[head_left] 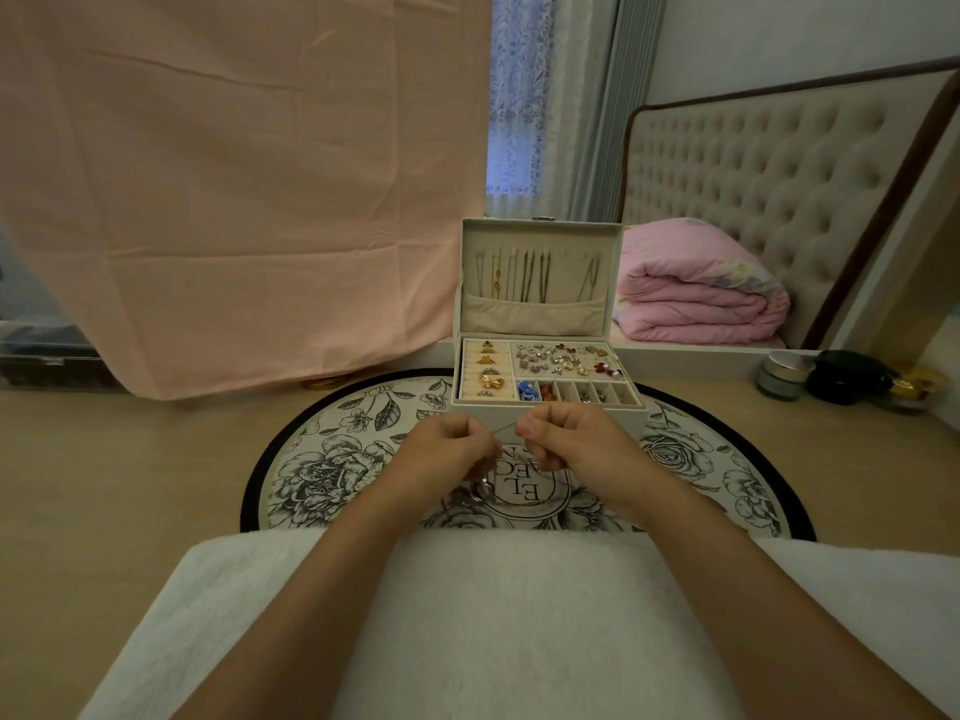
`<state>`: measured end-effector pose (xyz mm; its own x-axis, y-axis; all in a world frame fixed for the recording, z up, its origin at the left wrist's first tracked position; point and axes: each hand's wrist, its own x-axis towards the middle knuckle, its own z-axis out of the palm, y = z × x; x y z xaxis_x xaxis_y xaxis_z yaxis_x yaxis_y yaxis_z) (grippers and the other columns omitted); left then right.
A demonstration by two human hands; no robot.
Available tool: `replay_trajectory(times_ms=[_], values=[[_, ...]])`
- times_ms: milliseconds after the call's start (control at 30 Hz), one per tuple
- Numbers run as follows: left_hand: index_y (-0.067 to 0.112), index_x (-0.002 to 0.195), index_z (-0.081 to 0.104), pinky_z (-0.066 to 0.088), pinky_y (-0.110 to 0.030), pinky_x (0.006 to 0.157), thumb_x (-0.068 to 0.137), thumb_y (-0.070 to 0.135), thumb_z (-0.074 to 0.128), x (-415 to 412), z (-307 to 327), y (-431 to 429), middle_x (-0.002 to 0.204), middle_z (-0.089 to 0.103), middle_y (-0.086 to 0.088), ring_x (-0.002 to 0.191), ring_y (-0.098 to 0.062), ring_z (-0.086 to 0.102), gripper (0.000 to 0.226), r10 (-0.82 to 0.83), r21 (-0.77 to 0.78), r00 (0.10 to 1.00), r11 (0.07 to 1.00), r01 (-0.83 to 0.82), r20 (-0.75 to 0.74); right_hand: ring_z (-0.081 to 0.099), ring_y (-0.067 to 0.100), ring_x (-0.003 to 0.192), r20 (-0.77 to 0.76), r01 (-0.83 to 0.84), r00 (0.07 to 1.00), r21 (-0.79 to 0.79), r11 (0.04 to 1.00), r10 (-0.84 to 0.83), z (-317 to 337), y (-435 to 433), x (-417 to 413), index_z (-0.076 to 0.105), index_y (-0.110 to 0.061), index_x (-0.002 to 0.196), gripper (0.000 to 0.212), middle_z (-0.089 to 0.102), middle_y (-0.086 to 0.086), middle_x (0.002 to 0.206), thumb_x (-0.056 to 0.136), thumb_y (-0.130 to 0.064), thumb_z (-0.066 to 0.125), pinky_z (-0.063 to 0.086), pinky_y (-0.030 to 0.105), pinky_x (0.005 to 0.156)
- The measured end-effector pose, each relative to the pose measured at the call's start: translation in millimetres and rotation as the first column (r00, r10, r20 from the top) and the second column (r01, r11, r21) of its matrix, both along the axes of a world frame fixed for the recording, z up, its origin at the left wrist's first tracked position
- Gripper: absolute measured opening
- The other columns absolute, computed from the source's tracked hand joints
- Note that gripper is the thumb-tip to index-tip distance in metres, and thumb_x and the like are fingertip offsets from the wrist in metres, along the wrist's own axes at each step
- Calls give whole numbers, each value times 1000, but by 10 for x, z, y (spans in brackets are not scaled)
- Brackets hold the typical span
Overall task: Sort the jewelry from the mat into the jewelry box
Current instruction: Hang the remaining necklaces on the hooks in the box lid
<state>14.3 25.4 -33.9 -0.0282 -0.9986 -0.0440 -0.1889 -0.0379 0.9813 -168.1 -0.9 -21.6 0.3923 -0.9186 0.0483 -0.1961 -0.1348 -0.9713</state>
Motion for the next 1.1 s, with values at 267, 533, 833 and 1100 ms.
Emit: replay_trajectory(times_ms=[267, 533, 833, 1100], values=[[16, 74, 43, 42, -34, 73, 94, 17, 37, -106, 34, -8, 65, 43, 0, 56, -16, 37, 21, -72, 143, 900, 979, 147, -430, 44, 9, 54, -116, 53, 991, -100, 994, -65, 29, 0, -36, 53, -16, 59, 41, 46, -6, 56, 98, -27, 60, 41, 26, 75], [13, 77, 48, 44, -28, 64, 97, 14, 46, -1, -20, -22, 78, 56, -3, 62, -14, 48, 19, -73, 144, 880, 977, 158, -470, 46, 22, 49, 534, -139, 844, 152, 978, 37, 117, 13, -78, 45, -11, 53, 55, 32, 3, 45, 104, -28, 39, 55, 44, 77], [16, 81, 52, 40, -34, 72, 92, 27, 52, 145, 24, -15, 75, 56, 1, 63, -13, 46, 16, -144, 92, 871, 973, 210, -469, 56, -6, 54, -517, -34, 850, -246, 969, -102, 74, 39, -81, 78, -30, 76, 35, 69, -14, 65, 97, -47, 57, 47, 25, 66], [18, 85, 72, 44, -27, 72, 94, 27, 62, 196, 95, 20, 67, 60, 1, 65, -11, 54, 17, -112, -11, 982, 993, 115, 152, 63, -1, 77, -394, 11, 915, -188, 982, -85, 82, 16, -107, 77, -22, 90, 3, 72, -6, 88, 89, -24, 74, 47, 19, 71]])
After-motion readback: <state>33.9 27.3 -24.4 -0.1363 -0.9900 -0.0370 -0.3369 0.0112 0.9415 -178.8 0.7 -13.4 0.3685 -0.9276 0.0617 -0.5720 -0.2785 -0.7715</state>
